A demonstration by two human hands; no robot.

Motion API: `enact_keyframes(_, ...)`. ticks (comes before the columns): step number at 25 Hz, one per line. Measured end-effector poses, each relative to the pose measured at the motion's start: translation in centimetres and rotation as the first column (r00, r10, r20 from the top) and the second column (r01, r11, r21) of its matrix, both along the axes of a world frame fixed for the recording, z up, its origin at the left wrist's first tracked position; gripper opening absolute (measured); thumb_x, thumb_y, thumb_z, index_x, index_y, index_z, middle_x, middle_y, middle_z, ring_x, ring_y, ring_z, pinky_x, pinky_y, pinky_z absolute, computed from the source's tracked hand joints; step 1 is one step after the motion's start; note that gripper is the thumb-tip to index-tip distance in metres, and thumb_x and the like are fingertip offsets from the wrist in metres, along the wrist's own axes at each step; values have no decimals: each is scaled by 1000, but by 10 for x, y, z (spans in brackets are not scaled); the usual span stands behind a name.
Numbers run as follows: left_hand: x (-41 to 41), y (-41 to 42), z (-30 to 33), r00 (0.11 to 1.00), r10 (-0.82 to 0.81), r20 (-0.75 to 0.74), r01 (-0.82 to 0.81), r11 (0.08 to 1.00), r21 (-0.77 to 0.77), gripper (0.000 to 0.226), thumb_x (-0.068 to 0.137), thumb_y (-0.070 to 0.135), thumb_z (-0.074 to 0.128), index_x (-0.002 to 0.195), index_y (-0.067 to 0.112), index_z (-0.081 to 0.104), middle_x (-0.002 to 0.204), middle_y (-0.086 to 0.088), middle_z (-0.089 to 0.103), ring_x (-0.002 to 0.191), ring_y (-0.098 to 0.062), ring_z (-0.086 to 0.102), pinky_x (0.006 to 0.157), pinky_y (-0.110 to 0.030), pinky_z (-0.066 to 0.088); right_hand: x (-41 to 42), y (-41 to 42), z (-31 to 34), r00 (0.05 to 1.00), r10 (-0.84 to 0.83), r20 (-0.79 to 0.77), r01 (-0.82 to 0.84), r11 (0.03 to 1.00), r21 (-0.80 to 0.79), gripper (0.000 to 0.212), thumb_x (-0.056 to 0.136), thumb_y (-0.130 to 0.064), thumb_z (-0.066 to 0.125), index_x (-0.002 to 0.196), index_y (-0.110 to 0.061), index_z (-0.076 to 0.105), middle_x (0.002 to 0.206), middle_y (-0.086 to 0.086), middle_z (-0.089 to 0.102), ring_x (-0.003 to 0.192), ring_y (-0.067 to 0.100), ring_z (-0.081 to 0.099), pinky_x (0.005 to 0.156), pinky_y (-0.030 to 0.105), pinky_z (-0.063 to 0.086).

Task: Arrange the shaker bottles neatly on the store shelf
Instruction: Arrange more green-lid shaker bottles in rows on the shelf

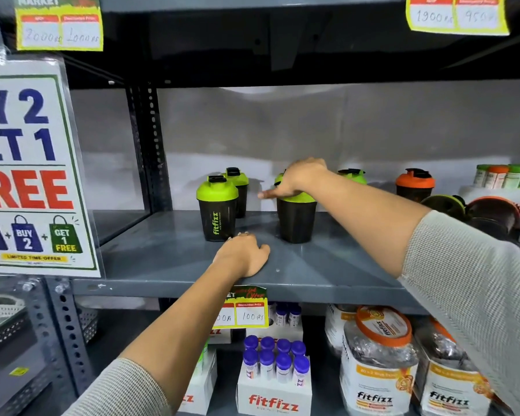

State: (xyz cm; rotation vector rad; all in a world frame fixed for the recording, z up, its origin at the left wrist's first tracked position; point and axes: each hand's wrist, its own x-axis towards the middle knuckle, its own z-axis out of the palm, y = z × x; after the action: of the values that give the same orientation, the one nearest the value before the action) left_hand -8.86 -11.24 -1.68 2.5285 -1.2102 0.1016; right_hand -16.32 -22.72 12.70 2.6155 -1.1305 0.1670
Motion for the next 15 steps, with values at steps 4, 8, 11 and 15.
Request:
enact_keyframes(4,-2,1,1,1000,-2,13,2,1000,-9,53,94,40,34,127,3,54,138,-20,51,125,-36,48,100,-39,37,2,-3,0,999,10,-46,-8,999,38,83,66,-71,64,131,-20,56,130,5,57,112,31,61,87,36,52)
enact_keyframes(8,-3,1,2,1000,-2,21,2,999,-32,52,94,39,35,124,3,56,135,-20,53,121,-36,51,97,-38,39,-8,-20,14,962,244,123,-273,888,370,71,68,-40,81,126,-13,51,127,9,51,107,31,57,69,40,60)
enact_keyframes(11,-3,1,2,1000,1,12,0,999,-46,48,94,38,37,119,3,57,131,-20,56,117,-37,53,92,-37,41,-18,-31,19,930,340,142,-368,846,385,71,69,-20,85,130,-20,50,127,4,50,112,27,51,70,38,58)
enact_keyframes(15,-3,2,1,1000,-1,21,2,999,-50,48,93,39,37,116,3,57,129,-21,57,115,-37,54,91,-38,42,-24,-46,14,893,438,98,-444,827,345,81,66,-9,84,136,-29,48,128,-2,49,114,23,50,85,35,53)
